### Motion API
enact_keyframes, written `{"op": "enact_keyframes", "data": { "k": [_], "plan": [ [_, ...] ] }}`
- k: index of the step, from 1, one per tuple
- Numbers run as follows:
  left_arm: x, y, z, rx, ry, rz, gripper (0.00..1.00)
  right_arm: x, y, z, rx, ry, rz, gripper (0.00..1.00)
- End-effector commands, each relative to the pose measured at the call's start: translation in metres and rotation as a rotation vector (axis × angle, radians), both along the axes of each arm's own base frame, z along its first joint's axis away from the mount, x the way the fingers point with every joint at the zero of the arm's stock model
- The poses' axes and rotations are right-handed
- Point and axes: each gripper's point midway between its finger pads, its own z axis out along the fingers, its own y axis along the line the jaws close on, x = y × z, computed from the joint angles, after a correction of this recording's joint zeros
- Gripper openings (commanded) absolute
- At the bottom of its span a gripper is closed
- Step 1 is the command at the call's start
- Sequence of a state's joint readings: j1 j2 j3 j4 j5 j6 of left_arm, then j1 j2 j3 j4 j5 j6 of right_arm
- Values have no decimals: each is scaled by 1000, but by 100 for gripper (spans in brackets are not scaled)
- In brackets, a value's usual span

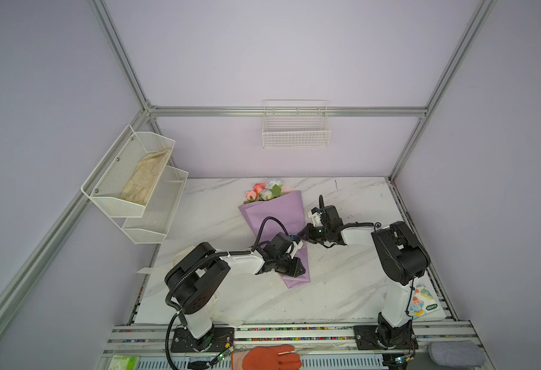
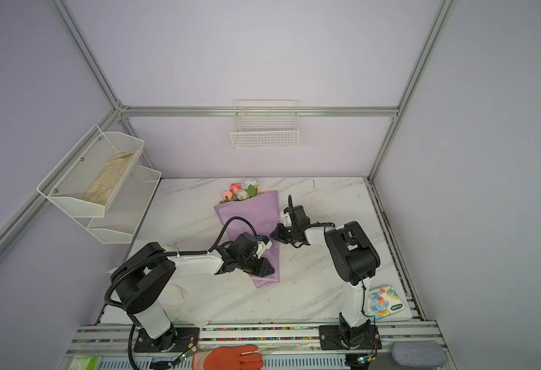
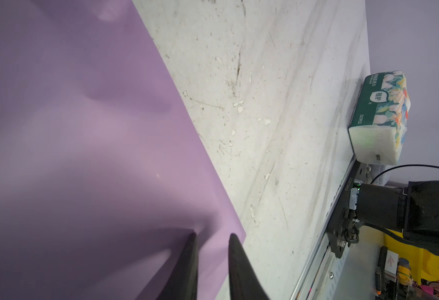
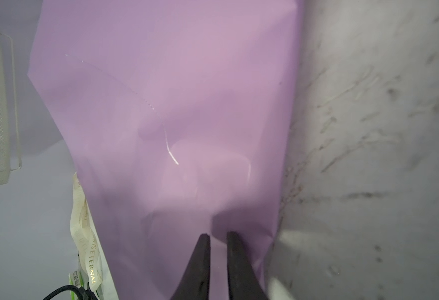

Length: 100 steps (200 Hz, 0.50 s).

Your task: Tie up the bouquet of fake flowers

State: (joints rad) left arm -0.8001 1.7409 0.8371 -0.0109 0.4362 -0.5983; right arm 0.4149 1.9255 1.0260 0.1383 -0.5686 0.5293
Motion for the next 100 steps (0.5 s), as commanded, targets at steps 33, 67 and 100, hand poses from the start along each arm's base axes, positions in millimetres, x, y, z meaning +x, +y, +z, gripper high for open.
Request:
{"op": "enact_keyframes", "data": {
  "k": [33,67,100],
  "plan": [
    [-26,22,-31,47,54,-6,11,39,-23,-17,-43,-30,-22,17],
    [-35,31,-39,60,69,-6,11,65,-27,-13,-24,-54,-26,18],
    [-36,32,-37,49,65,-2,12,66,-27,16,-6,-99,-12,18]
  ]
}}
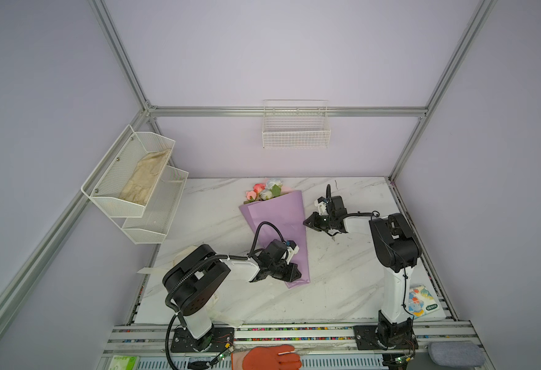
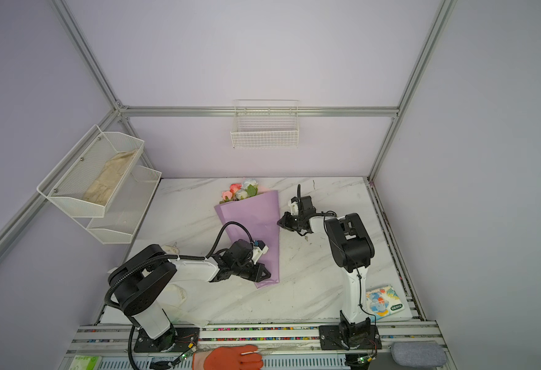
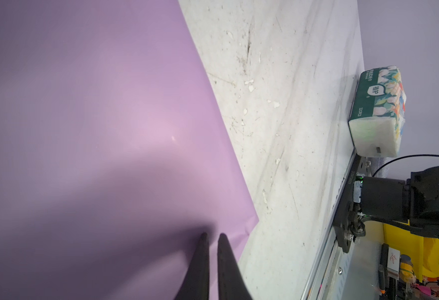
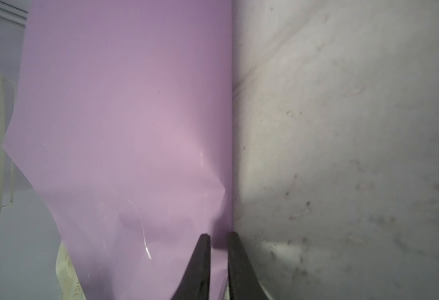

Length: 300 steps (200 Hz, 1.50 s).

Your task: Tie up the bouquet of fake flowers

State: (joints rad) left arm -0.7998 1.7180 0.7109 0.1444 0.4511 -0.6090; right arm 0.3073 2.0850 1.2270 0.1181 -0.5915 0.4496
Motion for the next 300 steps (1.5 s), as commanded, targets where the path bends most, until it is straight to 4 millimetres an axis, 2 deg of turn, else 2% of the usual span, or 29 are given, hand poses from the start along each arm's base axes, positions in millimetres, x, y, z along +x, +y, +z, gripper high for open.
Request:
{"op": "enact_keyframes", "data": {
  "k": [1,25,39,50,73,91,119,143,161,192,214,238,252,263,300],
  "plan": [
    [-24,23,-27,96,85,-1,12,-3,-2,22,-2,-32,30,18],
    [-20,19,-21,83,71,4,12,-33,5,51,96,-49,80,18],
    [-19,19,-19,80,67,4,12,-53,6,56,128,-44,97,18],
    [-19,18,-19,79,66,4,12,-71,14,57,157,-30,137,18],
    [-18,17,-18,76,67,1,13,-100,27,40,144,29,203,18],
    [-18,16,-18,74,68,-1,12,-107,29,23,140,65,214,17],
    [-19,17,-18,76,70,2,12,-89,23,-2,59,66,169,12],
    [-20,19,-20,83,73,8,12,-64,5,-20,11,70,98,7],
    [-21,22,-23,90,78,12,12,-43,-4,-12,12,31,65,7],
    [-23,24,-25,93,84,11,12,-15,6,8,53,-18,93,9],
    [-22,23,-24,92,78,12,12,-9,12,22,84,-35,110,10],
    [-22,23,-23,91,76,12,12,-14,18,33,136,-42,116,11],
    [-22,23,-22,89,75,11,12,-15,23,30,150,-31,137,12],
    [-22,22,-22,87,78,11,12,-10,21,19,120,-21,123,13],
    [-24,22,-24,85,88,2,12,25,20,-6,63,-25,65,12]
  ]
}}
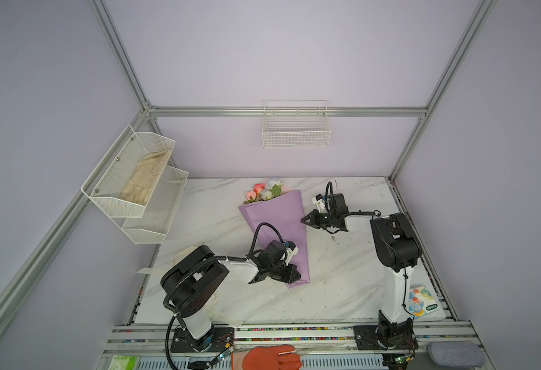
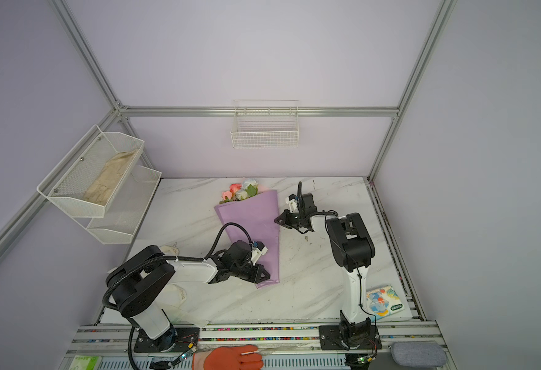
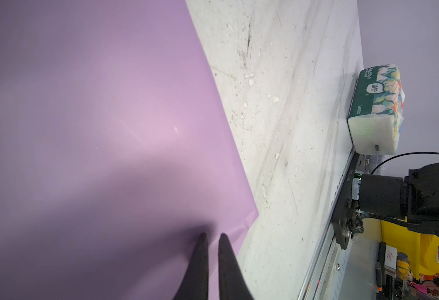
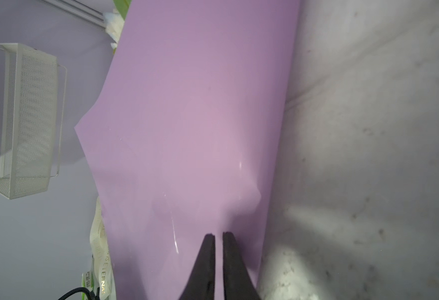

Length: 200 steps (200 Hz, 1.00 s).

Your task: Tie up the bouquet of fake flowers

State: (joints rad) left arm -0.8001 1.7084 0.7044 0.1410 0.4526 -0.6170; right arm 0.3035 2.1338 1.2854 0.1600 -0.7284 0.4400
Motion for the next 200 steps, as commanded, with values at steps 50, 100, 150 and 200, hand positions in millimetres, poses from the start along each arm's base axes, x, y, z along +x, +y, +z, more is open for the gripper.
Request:
{"op": "enact_keyframes", "data": {
  "k": [50,100,150,200],
  "plan": [
    [-25,22,-29,98,101,-6,12,79,-8,-39,-94,-34,-164,12],
    [-28,25,-31,107,114,-3,12,130,-14,-48,-57,-30,-244,13],
    [-28,24,-26,93,107,-6,12,154,-18,-47,-6,-19,-246,12],
    [-21,20,6,56,43,-8,15,138,-19,46,-1,-129,-190,21]
  ]
}}
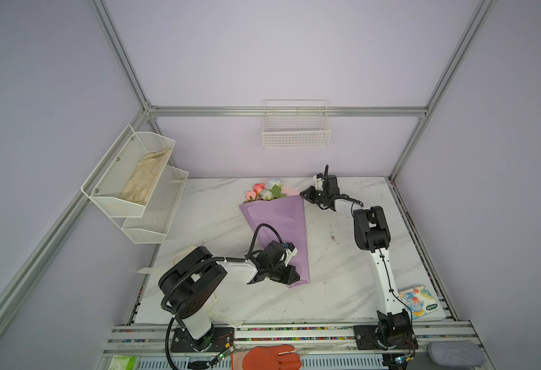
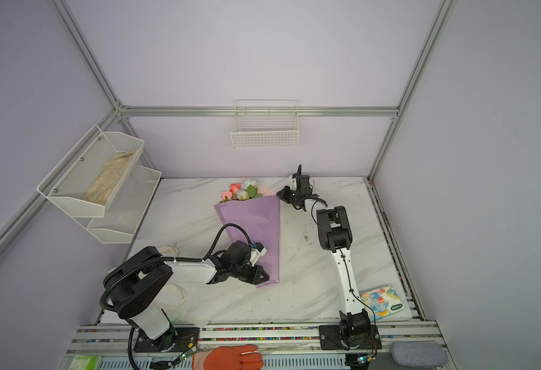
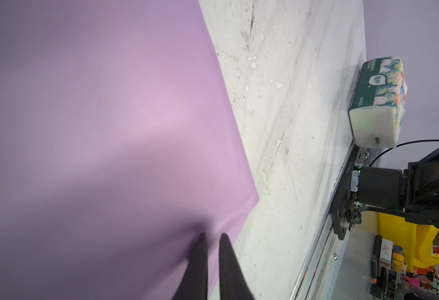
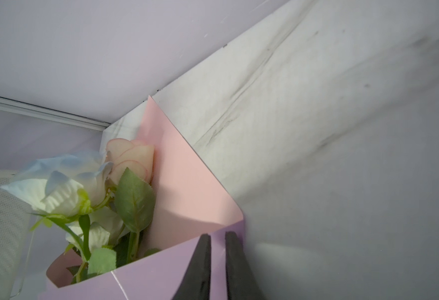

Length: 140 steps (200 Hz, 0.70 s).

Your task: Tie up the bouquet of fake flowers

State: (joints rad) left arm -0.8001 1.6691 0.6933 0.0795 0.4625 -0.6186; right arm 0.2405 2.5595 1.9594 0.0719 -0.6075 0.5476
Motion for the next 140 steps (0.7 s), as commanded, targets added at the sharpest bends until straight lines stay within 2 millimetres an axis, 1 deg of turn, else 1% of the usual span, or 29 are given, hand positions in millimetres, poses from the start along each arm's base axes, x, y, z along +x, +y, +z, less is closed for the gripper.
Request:
{"op": "enact_keyframes", "data": {
  "k": [1,2,4,5,6,9,11,14,18,19,20,21,23,24,30,31,32,34,40,44,47,53,64,73,80,87,107,123,140],
  "plan": [
    [-11,12,6,34,8,-4,15,-17,-7,57,-20,-42,21,21],
    [-11,12,7,33,5,-3,16,-18,-7,54,-22,-37,22,21],
    [-10,12,10,31,0,-2,16,-21,-7,61,-22,-46,25,22],
    [-9,12,12,29,-4,-1,17,-24,-8,55,-25,-33,27,22],
    [-9,12,13,28,-8,-1,18,-23,-8,64,-22,-46,27,22],
    [-7,11,17,23,-18,2,20,-29,-9,60,-27,-34,30,23],
    [-6,10,21,19,-25,3,21,-30,-9,69,-24,-46,32,24],
    [-5,10,25,14,-33,7,23,-36,-10,64,-29,-29,37,26],
    [-2,9,33,2,-48,11,26,-41,-11,72,-31,-37,41,27],
    [-2,9,35,0,-52,12,26,-44,-12,65,-34,-24,43,28],
    [-1,9,37,-3,-55,12,26,-46,-12,66,-34,-24,46,28],
    [-1,9,38,-5,-59,14,26,-46,-12,74,-31,-37,47,29],
    [1,9,42,-10,-67,17,27,-51,-13,66,-37,-19,49,29],
    [1,8,44,-13,-73,18,27,-51,-13,71,-35,-28,50,30],
    [6,8,56,-28,-97,32,30,-64,-16,65,-47,-3,54,32],
    [7,9,57,-29,-101,35,31,-64,-16,72,-46,-15,54,32],
    [8,9,58,-29,-104,37,32,-68,-17,66,-51,-1,54,32],
    [9,9,62,-35,-113,42,33,-72,-19,64,-57,4,55,33],
    [14,11,73,-47,-134,61,39,-82,-23,62,-77,10,52,35],
    [18,12,75,-47,-141,72,43,-88,-26,64,-87,8,48,37],
    [20,13,89,-70,-169,82,45,-94,-27,62,-91,13,49,39],
    [26,19,97,-70,-188,114,50,-104,-31,59,-96,23,48,41],
    [40,35,104,-36,-206,201,62,-122,-34,56,-103,37,64,45],
    [50,47,111,-32,-217,266,67,-136,-33,54,-94,53,81,48],
    [60,57,115,-27,-231,328,71,-148,-32,47,-90,74,91,49],
    [69,71,116,-9,-235,397,76,-157,-32,44,-87,86,95,51],
    [91,94,126,-25,-255,494,83,-177,-26,34,-86,116,135,54],
    [108,108,126,-31,-243,571,88,-188,-20,26,-92,134,161,55],
    [120,118,119,-30,-193,631,91,-193,-19,14,-123,159,159,56]
  ]
}}
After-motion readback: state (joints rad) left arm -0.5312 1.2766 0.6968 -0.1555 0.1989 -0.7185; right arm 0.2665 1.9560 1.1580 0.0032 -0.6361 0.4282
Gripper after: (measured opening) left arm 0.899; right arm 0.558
